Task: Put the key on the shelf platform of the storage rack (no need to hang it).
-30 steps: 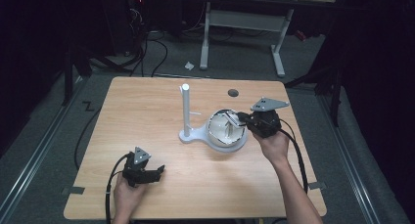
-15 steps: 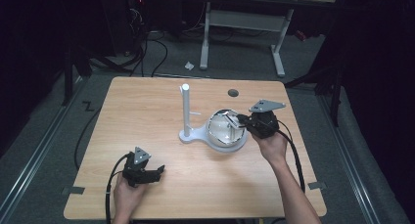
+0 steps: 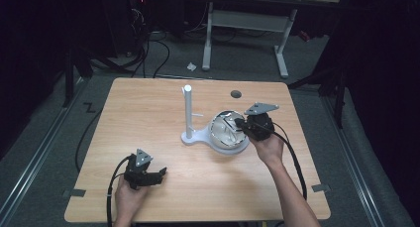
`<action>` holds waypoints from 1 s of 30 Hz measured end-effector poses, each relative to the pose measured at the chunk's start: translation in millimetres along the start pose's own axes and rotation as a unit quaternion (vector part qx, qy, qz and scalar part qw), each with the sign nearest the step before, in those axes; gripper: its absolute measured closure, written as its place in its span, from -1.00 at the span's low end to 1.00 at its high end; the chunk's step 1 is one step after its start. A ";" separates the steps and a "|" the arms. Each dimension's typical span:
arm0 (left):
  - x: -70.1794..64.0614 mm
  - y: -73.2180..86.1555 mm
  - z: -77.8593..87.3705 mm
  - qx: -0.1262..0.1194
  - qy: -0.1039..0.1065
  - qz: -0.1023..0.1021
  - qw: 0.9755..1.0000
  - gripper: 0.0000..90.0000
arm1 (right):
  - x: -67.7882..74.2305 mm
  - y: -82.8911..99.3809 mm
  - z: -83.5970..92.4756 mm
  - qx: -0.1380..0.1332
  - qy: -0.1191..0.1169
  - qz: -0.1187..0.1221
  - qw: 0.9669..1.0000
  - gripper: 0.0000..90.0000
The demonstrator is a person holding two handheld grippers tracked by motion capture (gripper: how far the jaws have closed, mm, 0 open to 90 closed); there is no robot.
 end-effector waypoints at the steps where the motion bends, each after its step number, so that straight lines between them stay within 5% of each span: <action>1: 0.0 0.0 0.0 0.000 0.000 0.000 1.000 -0.57 | 0.6 0.0 -1.6 0.000 -0.001 0.002 1.000 1.00; 21: 0.0 0.0 0.0 0.000 0.000 0.000 1.000 -0.57 | 1.0 5.1 -25.2 0.031 -0.002 -0.011 0.999 0.97; 30: 0.1 -0.1 0.1 0.000 0.000 0.001 1.000 -0.57 | -0.8 2.8 -15.0 0.023 -0.007 -0.021 0.999 0.58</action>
Point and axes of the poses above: each handheld gripper's, and its own axes: z roughly backward along the jaws, y roughly out of its underside, x roughly to its left, the point moved 4 cm from there along -z, roughly forward along the jaws, and after that the axes turned 15 degrees about -z, right-handed, at the moved point
